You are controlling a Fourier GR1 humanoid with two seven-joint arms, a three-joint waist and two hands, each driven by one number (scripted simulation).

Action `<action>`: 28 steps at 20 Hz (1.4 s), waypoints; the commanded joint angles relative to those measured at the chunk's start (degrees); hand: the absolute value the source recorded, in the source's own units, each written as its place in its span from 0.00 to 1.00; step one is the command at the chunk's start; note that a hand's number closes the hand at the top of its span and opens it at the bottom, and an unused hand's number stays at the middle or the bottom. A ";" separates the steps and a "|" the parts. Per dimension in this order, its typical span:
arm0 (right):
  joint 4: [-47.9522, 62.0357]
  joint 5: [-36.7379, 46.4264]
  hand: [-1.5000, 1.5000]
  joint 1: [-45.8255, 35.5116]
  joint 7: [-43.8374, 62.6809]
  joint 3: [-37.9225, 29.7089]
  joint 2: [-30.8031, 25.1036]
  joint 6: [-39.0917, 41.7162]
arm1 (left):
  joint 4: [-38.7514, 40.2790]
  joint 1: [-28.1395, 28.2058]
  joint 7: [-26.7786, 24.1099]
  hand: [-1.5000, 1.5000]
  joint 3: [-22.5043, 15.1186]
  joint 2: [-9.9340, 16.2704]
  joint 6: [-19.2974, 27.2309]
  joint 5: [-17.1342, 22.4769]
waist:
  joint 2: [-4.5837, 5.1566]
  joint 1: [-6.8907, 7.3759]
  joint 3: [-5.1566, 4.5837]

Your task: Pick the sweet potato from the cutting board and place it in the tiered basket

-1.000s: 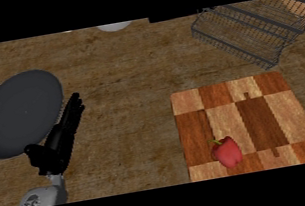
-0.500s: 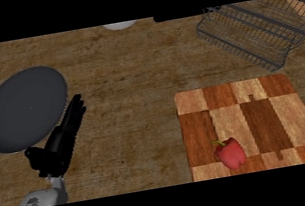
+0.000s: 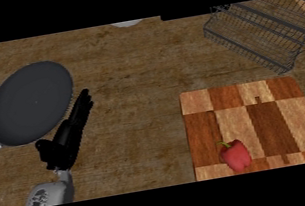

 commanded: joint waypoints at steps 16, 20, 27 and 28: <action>53.99 7.59 1.00 -45.14 -3.66 13.24 -3.38 -5.47 | 2.56 -1.82 -2.81 0.50 1.46 0.34 -2.80 0.52 | 0.71 1.91 0.03; 64.18 9.45 1.00 -48.22 -9.55 13.19 0.00 -12.28 | 1.00 -2.18 0.08 0.50 0.08 -1.15 -1.48 -0.47 | 0.73 1.83 0.08; 77.43 11.44 1.00 -54.74 -13.64 12.64 5.16 -21.21 | 0.00 -0.89 -0.70 0.50 -0.76 -1.67 -1.04 -1.56 | 0.95 2.45 0.09; 79.87 11.11 1.00 -56.54 -14.31 11.88 4.64 -21.03 | 2.43 -2.39 -1.34 0.50 -0.80 -1.59 -1.06 -2.27 | 1.39 3.05 0.10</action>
